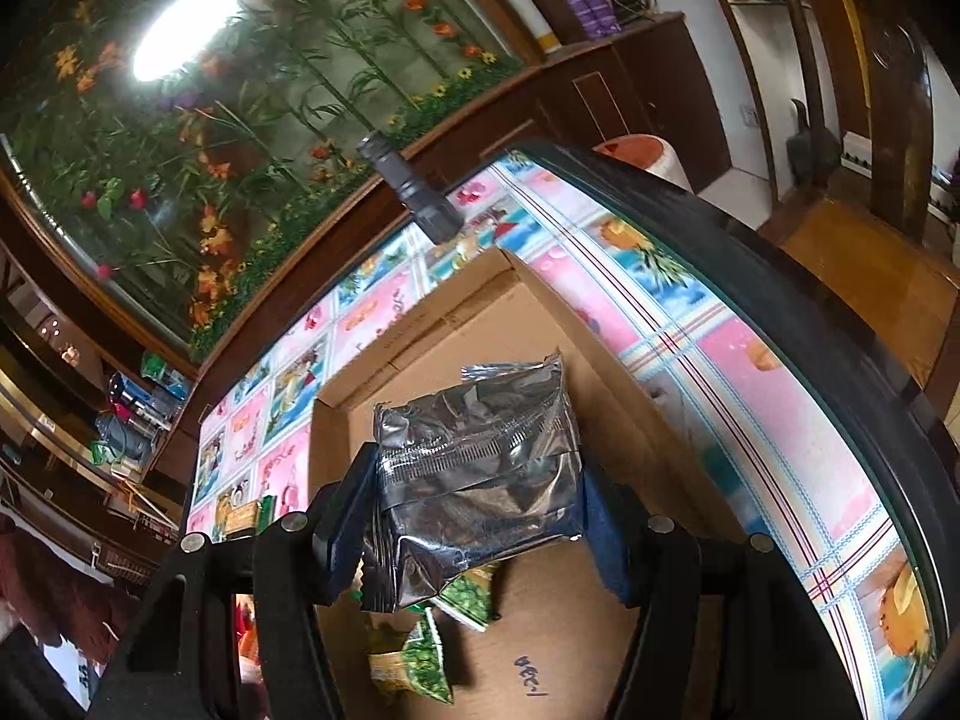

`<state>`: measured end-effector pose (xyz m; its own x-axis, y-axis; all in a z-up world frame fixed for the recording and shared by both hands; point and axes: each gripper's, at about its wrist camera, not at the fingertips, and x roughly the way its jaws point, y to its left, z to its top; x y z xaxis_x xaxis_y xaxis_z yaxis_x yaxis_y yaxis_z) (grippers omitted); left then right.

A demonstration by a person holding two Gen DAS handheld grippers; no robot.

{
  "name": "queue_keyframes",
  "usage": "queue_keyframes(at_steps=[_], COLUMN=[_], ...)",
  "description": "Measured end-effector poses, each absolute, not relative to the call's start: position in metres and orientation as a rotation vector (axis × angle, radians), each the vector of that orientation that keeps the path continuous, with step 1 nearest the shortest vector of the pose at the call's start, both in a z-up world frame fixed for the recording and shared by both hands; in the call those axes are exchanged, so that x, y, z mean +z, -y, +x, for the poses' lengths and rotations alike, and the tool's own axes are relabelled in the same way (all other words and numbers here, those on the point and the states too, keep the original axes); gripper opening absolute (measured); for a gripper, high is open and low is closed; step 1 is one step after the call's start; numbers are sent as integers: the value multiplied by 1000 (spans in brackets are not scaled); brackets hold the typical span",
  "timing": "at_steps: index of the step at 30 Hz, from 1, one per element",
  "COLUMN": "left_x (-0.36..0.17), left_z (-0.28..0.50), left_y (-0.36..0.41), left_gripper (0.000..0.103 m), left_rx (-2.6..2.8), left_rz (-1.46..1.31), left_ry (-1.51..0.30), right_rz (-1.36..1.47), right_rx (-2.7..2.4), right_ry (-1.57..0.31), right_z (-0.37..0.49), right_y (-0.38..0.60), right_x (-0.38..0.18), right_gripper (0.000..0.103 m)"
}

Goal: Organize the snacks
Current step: 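Carry the silver foil bag and red packet over the cardboard box with both tools, then lower the silver foil bag and red packet into the box with both tools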

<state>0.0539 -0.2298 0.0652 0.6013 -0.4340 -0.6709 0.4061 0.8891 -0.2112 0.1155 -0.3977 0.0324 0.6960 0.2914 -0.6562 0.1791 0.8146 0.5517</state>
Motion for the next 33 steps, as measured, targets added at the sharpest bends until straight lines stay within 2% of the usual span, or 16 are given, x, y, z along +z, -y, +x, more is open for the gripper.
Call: queue_keyframes(at_steps=[10,33], left_x=[33,33], left_z=[57,46], left_y=[242,238], left_gripper=[20,20], left_rx=[-520,-504], left_rz=[1,78], left_ry=[-820,-763], right_rz=[597,466], right_rx=[54,15], right_ry=[-871,-935], right_z=[120,126], right_y=[390,369], right_x=[24,16], right_gripper=[66,66])
